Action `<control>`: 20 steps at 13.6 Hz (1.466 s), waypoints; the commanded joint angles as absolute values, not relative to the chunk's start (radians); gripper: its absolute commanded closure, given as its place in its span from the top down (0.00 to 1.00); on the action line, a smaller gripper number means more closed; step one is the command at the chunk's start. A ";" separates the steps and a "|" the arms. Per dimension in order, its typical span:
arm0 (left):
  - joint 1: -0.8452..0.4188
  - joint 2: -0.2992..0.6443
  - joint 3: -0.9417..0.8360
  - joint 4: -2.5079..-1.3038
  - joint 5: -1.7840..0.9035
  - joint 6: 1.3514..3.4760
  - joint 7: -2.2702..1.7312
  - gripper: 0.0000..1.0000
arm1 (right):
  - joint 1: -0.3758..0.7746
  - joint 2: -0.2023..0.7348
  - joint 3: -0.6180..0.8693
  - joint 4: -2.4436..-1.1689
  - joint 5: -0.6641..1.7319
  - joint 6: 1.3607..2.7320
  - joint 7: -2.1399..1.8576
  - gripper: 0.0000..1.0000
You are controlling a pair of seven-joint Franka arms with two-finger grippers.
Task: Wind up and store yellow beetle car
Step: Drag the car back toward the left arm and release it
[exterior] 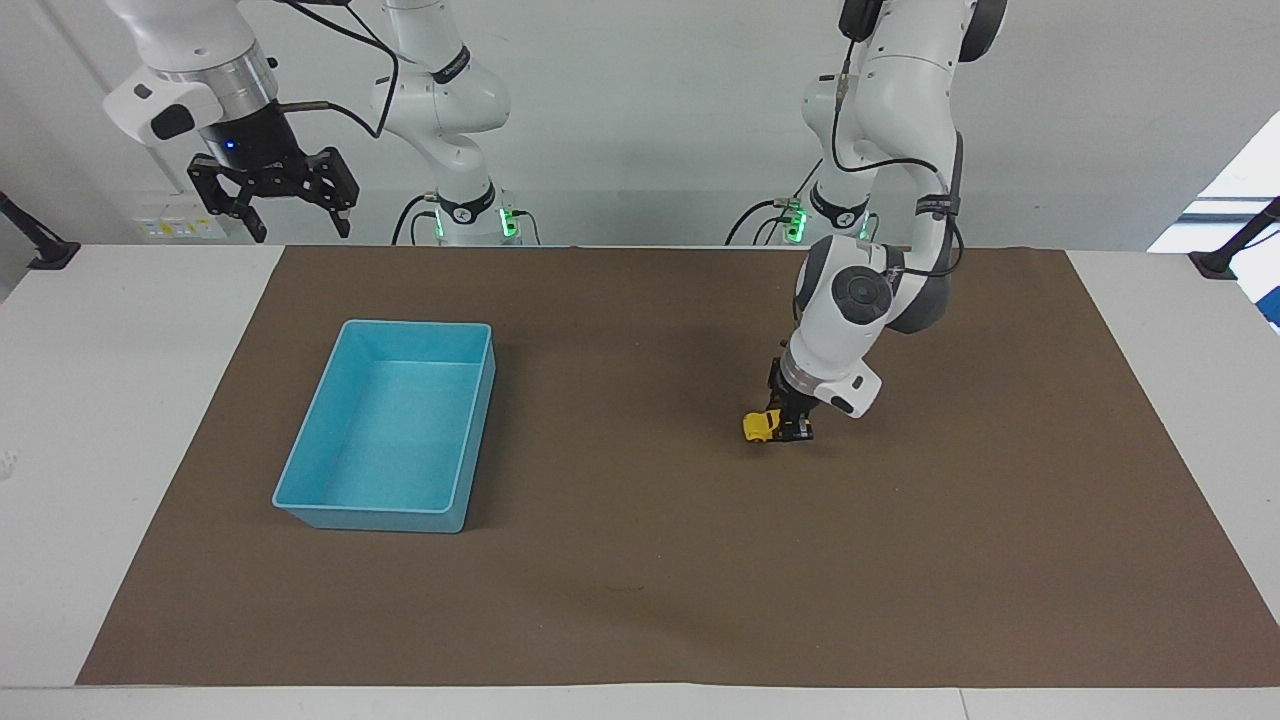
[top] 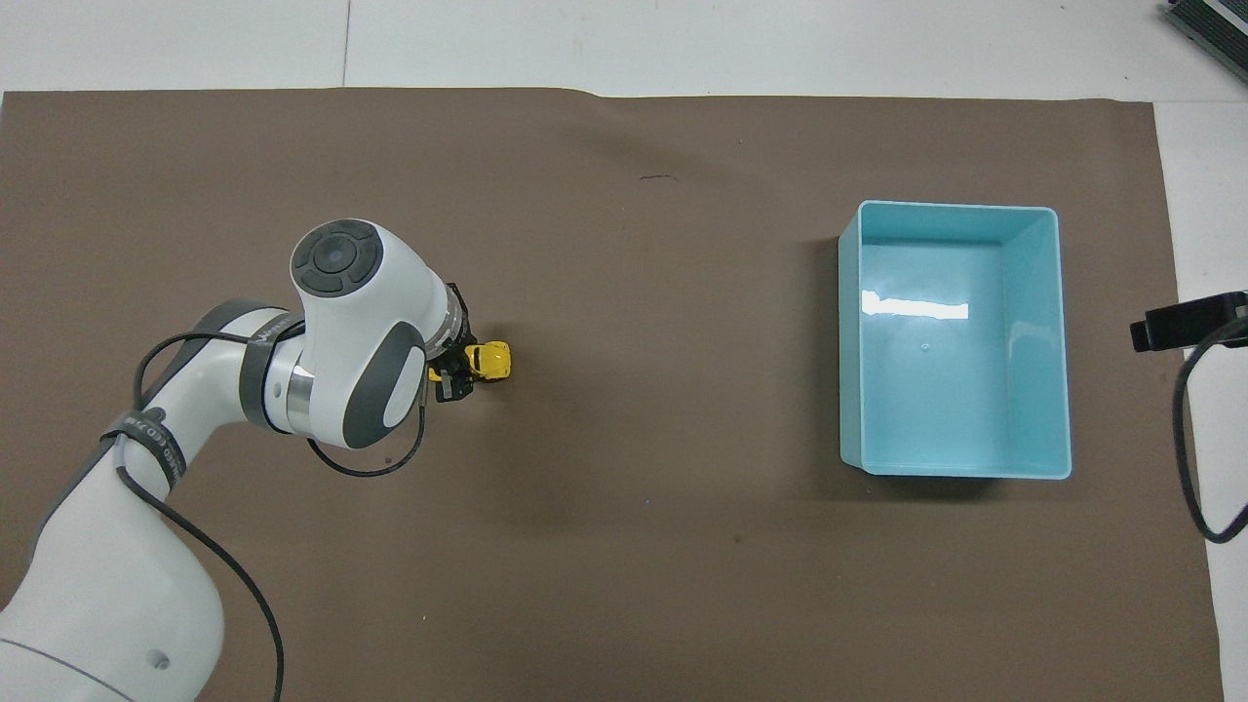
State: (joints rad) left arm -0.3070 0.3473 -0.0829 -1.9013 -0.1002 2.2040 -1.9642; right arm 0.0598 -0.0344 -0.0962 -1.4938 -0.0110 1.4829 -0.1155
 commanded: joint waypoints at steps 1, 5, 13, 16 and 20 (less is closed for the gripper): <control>-0.262 0.367 -0.077 -1.921 -0.083 2.252 -1.945 0.00 | 0.054 -0.049 -0.094 -1.500 -0.002 1.474 -0.107 1.00; -0.232 0.368 -0.077 -1.922 -0.081 2.244 -1.931 0.00 | 0.054 -0.049 -0.094 -1.500 -0.002 1.476 -0.107 1.00; -0.207 0.362 -0.075 -1.919 -0.077 2.238 -1.890 0.99 | 0.054 -0.049 -0.094 -1.500 -0.002 1.476 -0.107 1.00; -0.202 0.347 -0.075 -1.891 -0.075 2.183 -1.867 1.00 | 0.054 -0.049 -0.092 -1.500 -0.002 1.476 -0.107 1.00; -0.201 0.325 -0.074 -1.885 -0.075 2.161 -1.861 1.00 | 0.054 -0.049 -0.092 -1.500 -0.002 1.474 -0.107 1.00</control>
State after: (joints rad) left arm -0.2137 0.3431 -0.0690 -1.8927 -0.0914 2.1965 -1.8737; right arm 0.0598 -0.0344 -0.0962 -1.4938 -0.0111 1.4829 -0.1155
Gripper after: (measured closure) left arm 0.000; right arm 0.000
